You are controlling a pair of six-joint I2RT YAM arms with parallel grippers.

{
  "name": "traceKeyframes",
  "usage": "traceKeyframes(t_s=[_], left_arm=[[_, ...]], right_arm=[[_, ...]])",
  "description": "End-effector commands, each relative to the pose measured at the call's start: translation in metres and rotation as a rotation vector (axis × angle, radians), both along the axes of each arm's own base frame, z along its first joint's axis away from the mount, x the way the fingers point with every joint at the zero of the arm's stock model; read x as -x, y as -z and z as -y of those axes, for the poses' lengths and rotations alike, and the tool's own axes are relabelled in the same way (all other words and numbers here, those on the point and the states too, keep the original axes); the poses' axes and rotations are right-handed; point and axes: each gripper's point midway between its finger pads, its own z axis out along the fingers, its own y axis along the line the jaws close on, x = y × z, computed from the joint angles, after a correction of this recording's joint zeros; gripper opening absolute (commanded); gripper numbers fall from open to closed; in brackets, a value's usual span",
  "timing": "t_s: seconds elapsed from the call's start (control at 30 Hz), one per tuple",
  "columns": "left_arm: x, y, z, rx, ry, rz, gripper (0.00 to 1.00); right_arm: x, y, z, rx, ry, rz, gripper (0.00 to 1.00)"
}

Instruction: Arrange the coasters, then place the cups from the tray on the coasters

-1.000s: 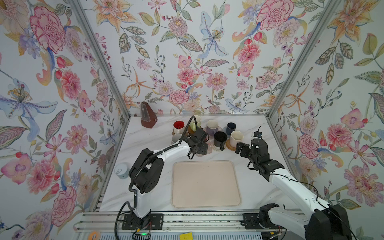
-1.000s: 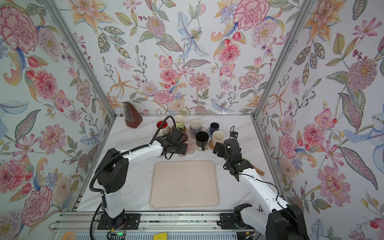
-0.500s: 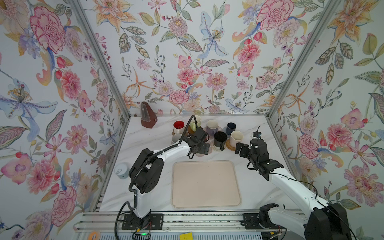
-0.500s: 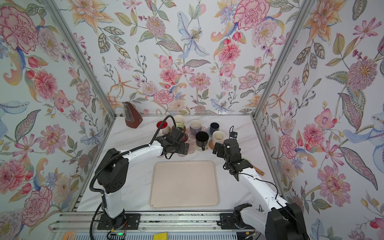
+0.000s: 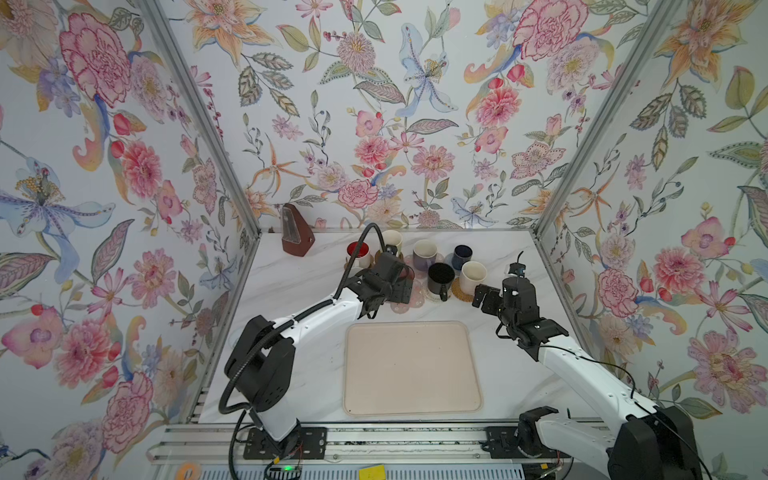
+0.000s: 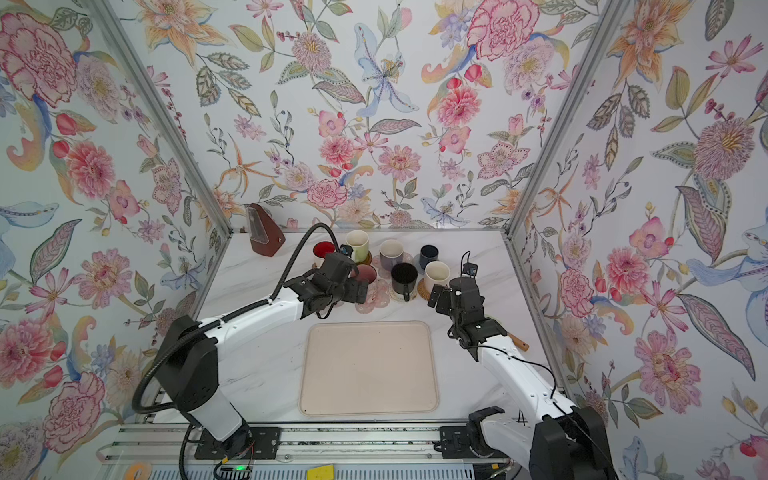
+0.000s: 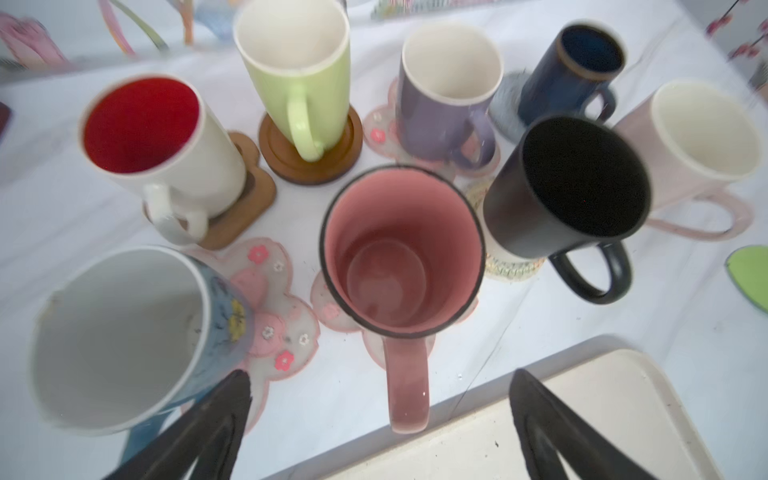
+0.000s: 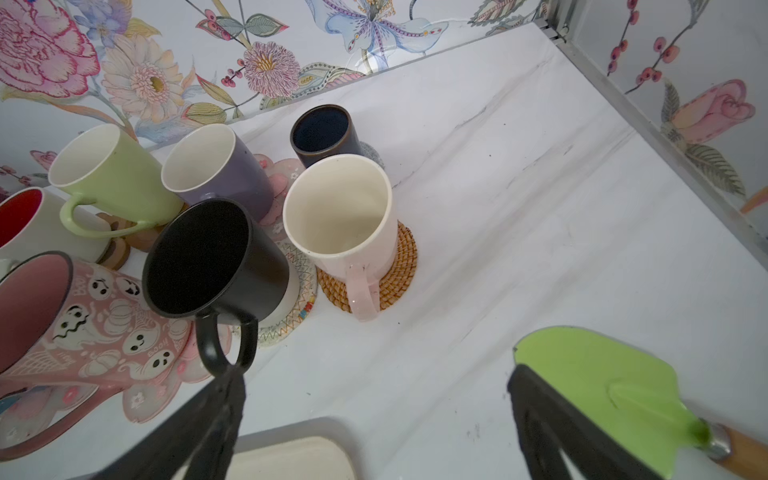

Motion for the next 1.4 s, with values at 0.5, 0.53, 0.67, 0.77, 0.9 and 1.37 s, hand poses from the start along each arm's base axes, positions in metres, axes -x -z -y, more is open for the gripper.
traceKeyframes(t_s=[0.5, 0.53, 0.67, 0.77, 0.9, 1.37], left_arm=[[0.108, -0.058, -0.232, -0.01, -0.579, 0.67, 0.99], [0.11, -0.058, -0.238, -0.015, -0.594, 0.677, 0.99], [0.117, -0.052, -0.258, -0.068, -0.663, 0.689, 0.99], [0.117, -0.05, -0.264, -0.094, -0.681, 0.697, 0.99], [0.116, -0.05, -0.265, -0.103, -0.682, 0.697, 0.99], [0.119, -0.033, -0.277, -0.158, -0.703, 0.695, 0.99]], right_arm=[[0.013, 0.027, 0.038, 0.103, 0.103, -0.047, 0.99], [0.012, 0.026, 0.04, 0.114, 0.111, -0.038, 0.99], [0.007, 0.02, 0.06, 0.202, 0.188, 0.075, 0.99], [0.007, 0.014, 0.072, 0.271, 0.235, 0.18, 0.99], [0.01, 0.001, 0.076, 0.375, 0.229, 0.298, 0.99], [-0.021, 0.037, 0.099, 0.425, 0.268, 0.369, 0.99]])
